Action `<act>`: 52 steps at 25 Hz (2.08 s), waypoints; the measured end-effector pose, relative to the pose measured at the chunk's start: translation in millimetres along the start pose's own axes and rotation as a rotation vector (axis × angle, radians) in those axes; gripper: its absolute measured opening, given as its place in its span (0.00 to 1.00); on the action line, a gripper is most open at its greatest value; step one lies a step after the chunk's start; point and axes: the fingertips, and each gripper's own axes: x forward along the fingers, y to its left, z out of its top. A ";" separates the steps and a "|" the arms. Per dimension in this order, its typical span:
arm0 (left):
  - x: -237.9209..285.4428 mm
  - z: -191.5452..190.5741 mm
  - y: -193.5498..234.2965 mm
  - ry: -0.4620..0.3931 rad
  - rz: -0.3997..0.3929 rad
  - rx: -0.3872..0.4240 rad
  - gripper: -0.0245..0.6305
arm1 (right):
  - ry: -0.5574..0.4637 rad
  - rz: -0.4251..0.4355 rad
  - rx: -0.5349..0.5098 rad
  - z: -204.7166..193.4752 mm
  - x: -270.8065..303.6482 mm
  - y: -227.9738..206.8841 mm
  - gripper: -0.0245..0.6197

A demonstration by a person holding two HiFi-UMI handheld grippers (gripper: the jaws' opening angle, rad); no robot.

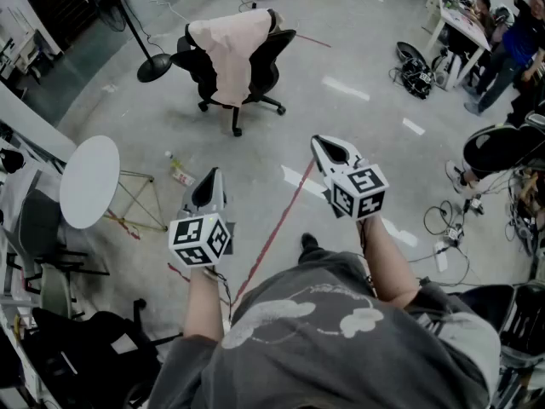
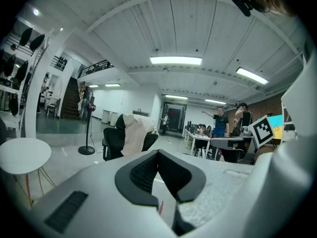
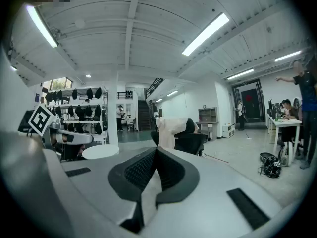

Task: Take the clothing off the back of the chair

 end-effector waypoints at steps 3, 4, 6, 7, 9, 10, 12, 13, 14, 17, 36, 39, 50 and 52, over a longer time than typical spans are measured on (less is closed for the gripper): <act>-8.3 -2.2 -0.1 0.005 0.005 0.003 0.04 | 0.001 0.008 -0.006 0.8 -3.4 4.9 0.02; -10.3 -2.6 -0.1 0.008 0.007 0.003 0.04 | 0.002 0.008 -0.006 1.0 -4.4 5.7 0.02; -14.3 -4.1 0.2 0.013 0.008 0.000 0.04 | 0.004 0.006 -0.001 0.0 -6.6 7.3 0.02; -16.8 -5.7 0.3 0.016 0.007 -0.003 0.04 | 0.006 0.004 0.002 -1.8 -7.9 8.8 0.02; -22.4 -10.8 0.7 0.024 0.003 -0.008 0.04 | 0.013 -0.001 0.010 -7.6 -11.3 13.1 0.02; -25.1 -14.2 0.8 0.030 0.000 -0.011 0.04 | 0.017 -0.005 0.015 -11.0 -13.7 15.4 0.02; -29.9 -22.0 0.4 0.043 -0.010 -0.019 0.04 | 0.025 -0.024 0.023 -17.5 -20.9 18.4 0.02; -31.6 -25.9 -0.4 0.050 -0.016 -0.022 0.04 | 0.025 -0.035 0.029 -20.1 -25.7 18.7 0.02; -32.5 -29.3 -1.6 0.056 -0.021 -0.024 0.04 | 0.021 -0.043 0.037 -21.9 -30.8 18.3 0.02; -28.6 -34.9 -4.8 0.063 -0.033 -0.024 0.04 | -0.002 -0.051 0.078 -23.9 -38.6 12.4 0.02; 152.7 23.9 32.3 0.025 -0.006 -0.002 0.04 | -0.043 -0.040 0.161 -4.1 98.8 -120.8 0.03; 188.2 34.5 36.9 0.017 0.010 -0.007 0.04 | -0.044 -0.025 0.141 5.4 122.5 -145.4 0.03; 273.9 44.2 48.0 0.066 0.001 -0.004 0.36 | -0.028 0.031 0.196 6.9 191.1 -192.7 0.03; 286.9 45.6 57.8 0.079 0.014 0.005 0.46 | -0.023 0.037 0.202 7.6 204.5 -193.7 0.03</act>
